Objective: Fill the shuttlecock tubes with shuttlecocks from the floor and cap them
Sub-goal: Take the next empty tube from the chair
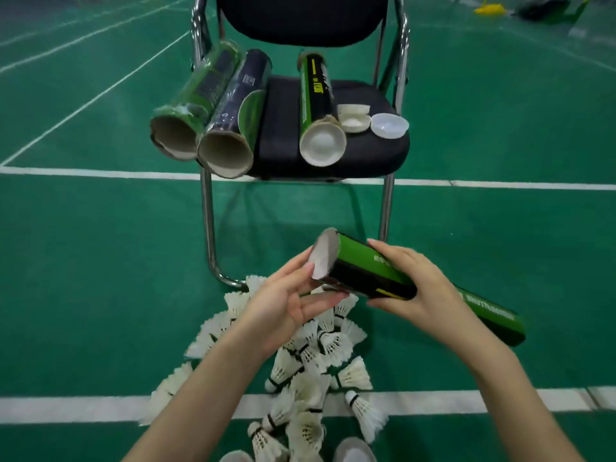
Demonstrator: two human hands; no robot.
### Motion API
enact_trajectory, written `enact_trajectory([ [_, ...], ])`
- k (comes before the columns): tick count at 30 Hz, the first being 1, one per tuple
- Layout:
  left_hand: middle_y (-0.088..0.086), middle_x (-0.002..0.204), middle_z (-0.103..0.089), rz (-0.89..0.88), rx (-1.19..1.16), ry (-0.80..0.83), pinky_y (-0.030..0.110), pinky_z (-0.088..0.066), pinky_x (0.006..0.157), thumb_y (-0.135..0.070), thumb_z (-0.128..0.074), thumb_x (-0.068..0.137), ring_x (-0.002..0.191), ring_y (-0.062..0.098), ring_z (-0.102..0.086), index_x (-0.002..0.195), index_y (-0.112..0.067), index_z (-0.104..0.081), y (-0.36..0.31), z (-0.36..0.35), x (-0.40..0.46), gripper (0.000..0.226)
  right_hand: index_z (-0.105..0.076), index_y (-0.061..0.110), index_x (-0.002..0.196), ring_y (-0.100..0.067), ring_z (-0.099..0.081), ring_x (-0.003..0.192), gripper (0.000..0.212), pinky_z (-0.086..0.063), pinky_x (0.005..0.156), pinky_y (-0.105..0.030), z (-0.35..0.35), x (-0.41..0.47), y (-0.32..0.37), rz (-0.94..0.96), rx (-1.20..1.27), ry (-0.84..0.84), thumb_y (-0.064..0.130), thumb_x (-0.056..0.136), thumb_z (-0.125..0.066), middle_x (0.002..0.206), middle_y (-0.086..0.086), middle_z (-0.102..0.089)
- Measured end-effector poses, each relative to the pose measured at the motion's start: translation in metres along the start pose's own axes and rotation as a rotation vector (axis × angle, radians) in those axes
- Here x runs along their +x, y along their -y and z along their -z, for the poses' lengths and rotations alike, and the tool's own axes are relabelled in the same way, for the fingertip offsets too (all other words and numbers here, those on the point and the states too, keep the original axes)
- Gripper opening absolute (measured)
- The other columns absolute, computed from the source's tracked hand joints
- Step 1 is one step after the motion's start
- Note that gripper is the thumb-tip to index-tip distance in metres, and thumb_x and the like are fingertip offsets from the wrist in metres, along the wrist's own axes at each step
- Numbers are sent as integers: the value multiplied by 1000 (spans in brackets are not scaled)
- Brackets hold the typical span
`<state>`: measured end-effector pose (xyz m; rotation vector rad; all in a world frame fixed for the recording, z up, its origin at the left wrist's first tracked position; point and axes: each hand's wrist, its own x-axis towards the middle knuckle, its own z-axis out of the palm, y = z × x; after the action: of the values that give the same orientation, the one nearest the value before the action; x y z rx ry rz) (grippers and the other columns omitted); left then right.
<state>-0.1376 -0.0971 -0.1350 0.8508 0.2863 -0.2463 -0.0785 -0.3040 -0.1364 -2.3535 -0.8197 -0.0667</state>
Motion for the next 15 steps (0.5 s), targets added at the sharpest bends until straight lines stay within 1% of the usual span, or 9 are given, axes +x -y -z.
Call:
enact_trajectory([
  [2,18,114,-68,31,9,-38,35,-59,73,-11,-46,96,96,38,-68,123,-16,-58,14,14,12,30,-28,56,129,-8,-44,111,82,-36,98,-31,-19,-1,-14,-43,19,36,37,66,-78,122,13,-49],
  [4,18,116,-66,49,21,-66,35,-59,75,-12,-45,97,98,37,-67,124,-15,-57,26,28,22,30,-27,56,127,-5,-43,110,82,-34,96,-25,-37,-2,-26,-91,46,77,35,66,-78,119,17,-47],
  [6,19,113,-68,72,-14,-94,39,-59,78,-10,-45,97,100,37,-67,121,-14,-58,38,42,31,27,-27,58,125,-5,-43,110,81,-34,95,-23,-54,-2,-37,-132,61,124,34,66,-78,116,19,-46],
  [9,17,106,-71,107,-80,-137,42,-58,78,-8,-46,97,98,38,-67,115,-14,-58,54,59,41,23,-25,61,123,-9,-45,108,83,-37,96,-30,-74,-2,-49,-183,60,170,34,65,-78,114,16,-47],
  [11,19,110,-69,114,-74,-162,42,-58,78,-9,-45,98,97,39,-67,120,-14,-55,63,71,47,25,-24,62,123,-10,-45,109,83,-39,97,-35,-87,-2,-54,-208,51,198,35,65,-78,117,13,-48],
  [13,19,116,-66,112,-18,-175,41,-58,81,-11,-44,99,98,38,-67,125,-13,-53,74,81,52,28,-22,61,125,-12,-45,110,83,-39,97,-38,-98,-5,-58,-235,29,229,36,66,-76,121,10,-49],
  [15,19,116,-66,110,12,-191,39,-56,85,-13,-42,100,99,35,-68,126,-11,-53,84,91,55,29,-20,61,123,-14,-45,110,83,-39,95,-38,-109,-10,-62,-255,22,244,36,67,-76,118,11,-48],
])
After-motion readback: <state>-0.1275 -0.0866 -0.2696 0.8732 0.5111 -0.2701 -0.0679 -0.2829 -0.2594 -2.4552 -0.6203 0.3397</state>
